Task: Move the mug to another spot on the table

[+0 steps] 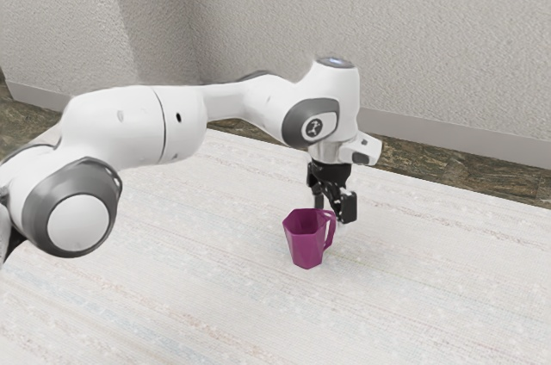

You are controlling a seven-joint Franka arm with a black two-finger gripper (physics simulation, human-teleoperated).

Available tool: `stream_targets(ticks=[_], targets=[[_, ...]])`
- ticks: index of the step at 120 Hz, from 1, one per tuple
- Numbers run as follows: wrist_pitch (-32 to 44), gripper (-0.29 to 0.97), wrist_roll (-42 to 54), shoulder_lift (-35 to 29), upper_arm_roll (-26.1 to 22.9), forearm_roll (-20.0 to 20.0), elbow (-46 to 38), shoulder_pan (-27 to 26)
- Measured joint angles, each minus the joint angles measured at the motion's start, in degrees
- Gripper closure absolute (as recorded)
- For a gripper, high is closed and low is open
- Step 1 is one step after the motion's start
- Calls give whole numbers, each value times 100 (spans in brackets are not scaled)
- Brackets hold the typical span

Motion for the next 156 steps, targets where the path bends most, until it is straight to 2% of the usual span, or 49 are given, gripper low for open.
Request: stream_targets(ticks=[20, 59, 93, 132, 156], targets=[[42, 4, 194, 78, 6, 101, -22, 6], [54, 31, 433, 288, -1, 311, -13, -1], [125, 39, 502, 362, -6, 417, -15, -20], [148, 47, 479, 29, 307, 581, -401, -244], [133, 62, 476, -285, 407, 1002, -639, -324]])
